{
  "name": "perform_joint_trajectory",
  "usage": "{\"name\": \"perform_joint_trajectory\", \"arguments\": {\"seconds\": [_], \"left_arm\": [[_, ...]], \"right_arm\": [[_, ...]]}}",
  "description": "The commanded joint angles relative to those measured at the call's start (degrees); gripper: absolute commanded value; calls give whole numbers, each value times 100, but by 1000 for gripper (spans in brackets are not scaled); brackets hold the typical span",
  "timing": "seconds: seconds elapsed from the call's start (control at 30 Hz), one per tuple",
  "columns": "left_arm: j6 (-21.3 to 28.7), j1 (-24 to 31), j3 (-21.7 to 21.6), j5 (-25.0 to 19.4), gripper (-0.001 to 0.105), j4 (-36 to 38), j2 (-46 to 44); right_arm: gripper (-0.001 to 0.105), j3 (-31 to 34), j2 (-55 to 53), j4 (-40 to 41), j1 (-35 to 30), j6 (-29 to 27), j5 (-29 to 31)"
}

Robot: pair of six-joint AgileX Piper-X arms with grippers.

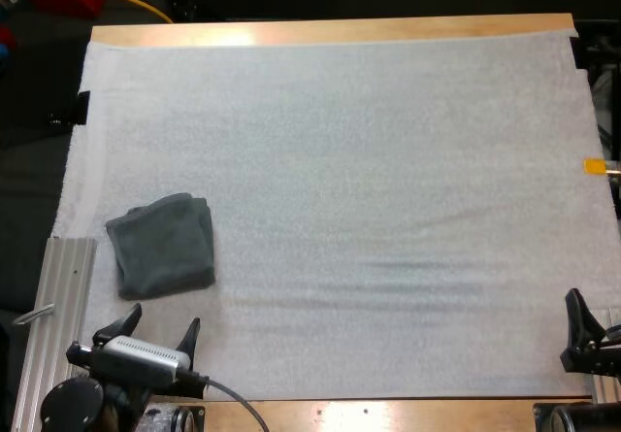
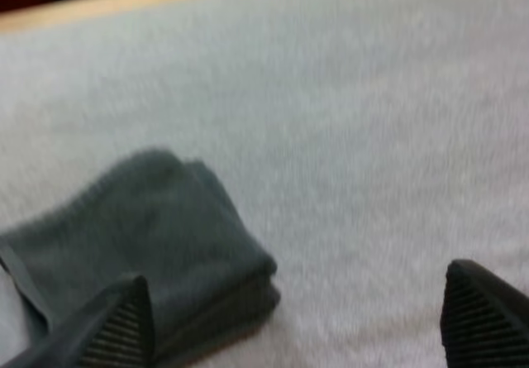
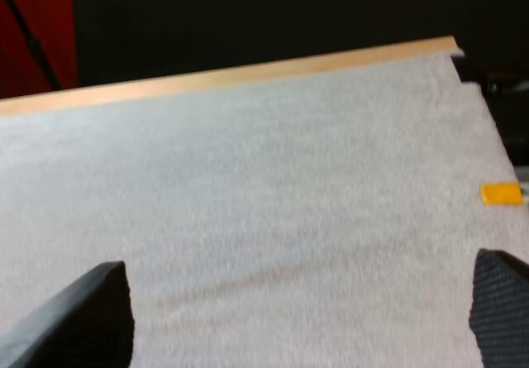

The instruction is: Pick towel from pile, fold and stack

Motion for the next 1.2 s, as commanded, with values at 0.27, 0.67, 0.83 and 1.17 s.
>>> {"name": "perform_joint_trajectory", "arguments": {"seconds": [0.27,0.67,0.83,1.17], "left_arm": [[-3,-8,135,-3,68,-203,-768],[-3,-8,245,6,68,-566,-768],[-3,-8,244,6,68,-566,-768],[-3,-8,244,6,68,-566,-768]], "right_arm": [[81,464,-215,-33,-29,-58,-3],[81,584,-214,-27,-29,-9,-3],[81,584,-214,-27,-29,-9,-3],[81,584,-214,-27,-29,-9,-3]]}}
